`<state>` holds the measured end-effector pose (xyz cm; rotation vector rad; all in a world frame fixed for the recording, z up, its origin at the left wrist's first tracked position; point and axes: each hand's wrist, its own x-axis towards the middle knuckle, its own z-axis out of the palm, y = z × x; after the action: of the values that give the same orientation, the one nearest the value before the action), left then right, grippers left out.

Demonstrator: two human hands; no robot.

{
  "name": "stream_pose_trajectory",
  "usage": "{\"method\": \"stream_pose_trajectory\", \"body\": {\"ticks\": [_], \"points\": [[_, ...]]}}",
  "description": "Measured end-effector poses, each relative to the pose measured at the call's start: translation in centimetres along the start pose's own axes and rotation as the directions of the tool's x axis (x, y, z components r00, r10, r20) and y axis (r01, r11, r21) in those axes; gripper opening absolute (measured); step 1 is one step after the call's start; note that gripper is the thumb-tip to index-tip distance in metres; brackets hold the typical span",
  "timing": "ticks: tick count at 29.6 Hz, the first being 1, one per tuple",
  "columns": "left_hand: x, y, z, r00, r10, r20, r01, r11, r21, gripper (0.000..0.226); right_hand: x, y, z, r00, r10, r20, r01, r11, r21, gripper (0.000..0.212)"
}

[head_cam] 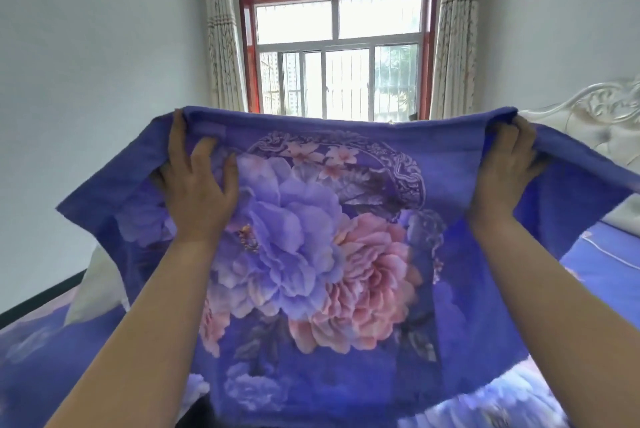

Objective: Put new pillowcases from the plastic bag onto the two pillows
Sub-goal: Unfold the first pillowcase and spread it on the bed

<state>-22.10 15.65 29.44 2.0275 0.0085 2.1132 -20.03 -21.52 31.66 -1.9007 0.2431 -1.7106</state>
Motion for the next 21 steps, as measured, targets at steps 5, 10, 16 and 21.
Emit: {"method": "stream_pose_trajectory", "body": {"ticks": [5, 10, 16, 21], "points": [[-3.9, -1.7, 4.2, 0.961, -0.024, 0.274, -0.016, 0.99, 0.142, 0.041, -3.0, 3.2, 5.0, 0.974, -0.06, 0.217, 0.117, 0.959, -0.259, 0.043], [-13.5, -5.6, 9.0, 0.754, -0.108, 0.648, 0.029, 0.991, 0.132, 0.06, -10.0, 10.4, 10.7, 0.851, 0.014, 0.526, 0.187, 0.926, -0.328, 0.04], [-21.2, -7.7, 15.3, 0.429, -0.14, 0.892, 0.083, 0.99, 0.115, 0.083, -15.3, 15.1, 16.8, 0.566, 0.221, 0.794, 0.162, 0.914, -0.371, 0.091], [-24.0, -8.0, 19.8, 0.453, -0.109, 0.885, -0.007, 0.992, 0.126, 0.081, -17.1, 17.8, 22.2, 0.439, 0.29, 0.85, 0.203, 0.89, -0.408, 0.12]]}}
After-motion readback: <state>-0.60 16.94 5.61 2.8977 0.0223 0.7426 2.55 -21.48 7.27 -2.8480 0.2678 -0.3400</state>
